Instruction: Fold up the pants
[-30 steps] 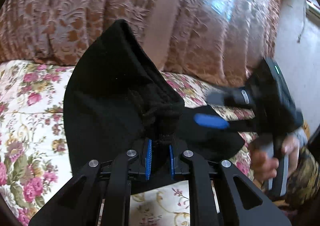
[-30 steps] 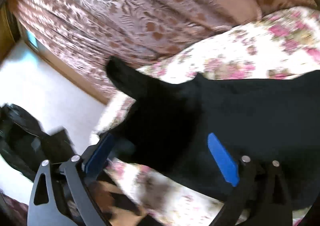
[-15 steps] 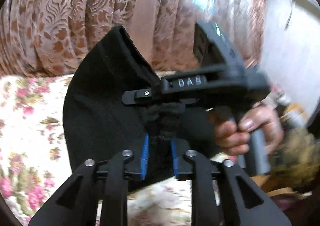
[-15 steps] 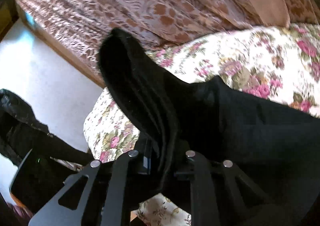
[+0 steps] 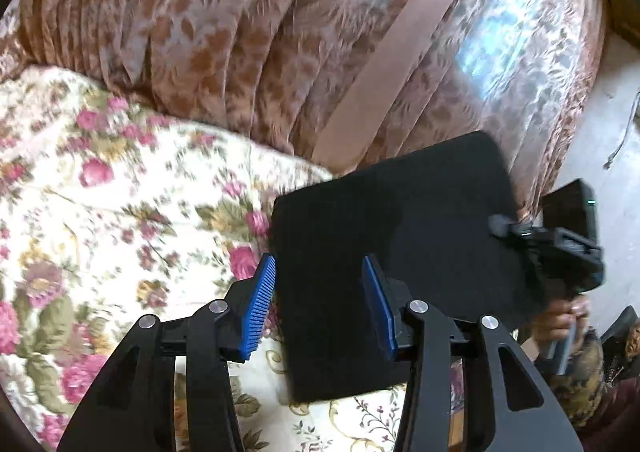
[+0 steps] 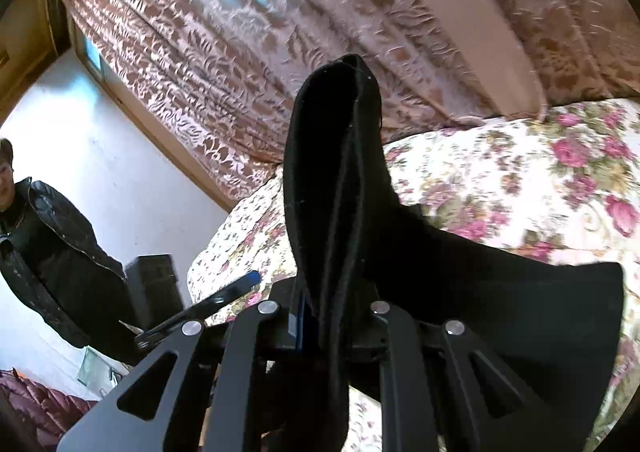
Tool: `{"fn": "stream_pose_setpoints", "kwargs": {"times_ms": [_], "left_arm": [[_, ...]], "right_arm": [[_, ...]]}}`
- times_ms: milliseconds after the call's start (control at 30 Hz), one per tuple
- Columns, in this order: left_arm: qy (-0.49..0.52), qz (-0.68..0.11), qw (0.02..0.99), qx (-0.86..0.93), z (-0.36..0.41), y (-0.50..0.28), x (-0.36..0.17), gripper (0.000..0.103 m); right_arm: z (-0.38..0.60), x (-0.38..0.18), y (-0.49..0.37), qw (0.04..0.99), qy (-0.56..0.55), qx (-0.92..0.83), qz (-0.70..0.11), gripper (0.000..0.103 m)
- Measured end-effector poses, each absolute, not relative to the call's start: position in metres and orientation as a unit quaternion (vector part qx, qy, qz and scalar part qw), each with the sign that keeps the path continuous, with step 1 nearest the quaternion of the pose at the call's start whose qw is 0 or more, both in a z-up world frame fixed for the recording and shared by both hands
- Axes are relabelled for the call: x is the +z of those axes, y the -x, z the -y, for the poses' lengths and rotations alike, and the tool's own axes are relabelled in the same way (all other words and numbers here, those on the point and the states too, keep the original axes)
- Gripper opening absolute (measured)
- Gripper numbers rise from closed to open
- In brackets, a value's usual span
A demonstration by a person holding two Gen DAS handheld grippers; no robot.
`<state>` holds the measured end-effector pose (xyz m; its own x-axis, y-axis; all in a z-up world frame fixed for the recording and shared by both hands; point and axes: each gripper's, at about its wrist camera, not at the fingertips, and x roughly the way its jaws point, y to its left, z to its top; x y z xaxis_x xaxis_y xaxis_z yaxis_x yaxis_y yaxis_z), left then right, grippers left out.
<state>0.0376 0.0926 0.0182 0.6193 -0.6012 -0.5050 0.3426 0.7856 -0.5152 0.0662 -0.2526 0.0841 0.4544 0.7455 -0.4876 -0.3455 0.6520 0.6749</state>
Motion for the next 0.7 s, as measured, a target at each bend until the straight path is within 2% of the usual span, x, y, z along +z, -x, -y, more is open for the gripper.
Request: {"fn": "stream_pose_setpoints", "kwargs": {"times_ms": [200,500,533,600,667,700], "left_arm": [[0.152,-0.392,0.854,-0.308,-0.043,-0.049,-0.01,0.044],[0.071,-0.436,0.814,-0.378,0.034,-0.027,-0.035,0.044],[0.069,-0.437,0.814,-0.377,0.036,-0.026,-0.036,0.044],[0.068,-0.438,0.814,-0.376,0.039,-0.025,-0.037,0.044],[0.074,-0.442,0.812,-0.374,0.037,-0.029,-0.037,0.044],[0.077,-0.442,0.812,-0.374,0.035,-0.029,-0.036,0.044]], "right_arm": [[0.312,0.065,-0.056,0.822,-0.261,0.29,-0.415,0.012],[0.396,-0.039,-0.059,0.78,-0.336,0.192,-0.492,0.014],[0.399,-0.044,-0.058,0.778,-0.342,0.183,-0.495,0.02],[0.41,-0.049,-0.05,0.776,-0.368,0.174,-0.482,0.021],[0.42,-0.042,-0.042,0.784,-0.379,0.159,-0.466,0.034],[0.427,-0.034,-0.034,0.792,-0.382,0.146,-0.453,0.049]]}}
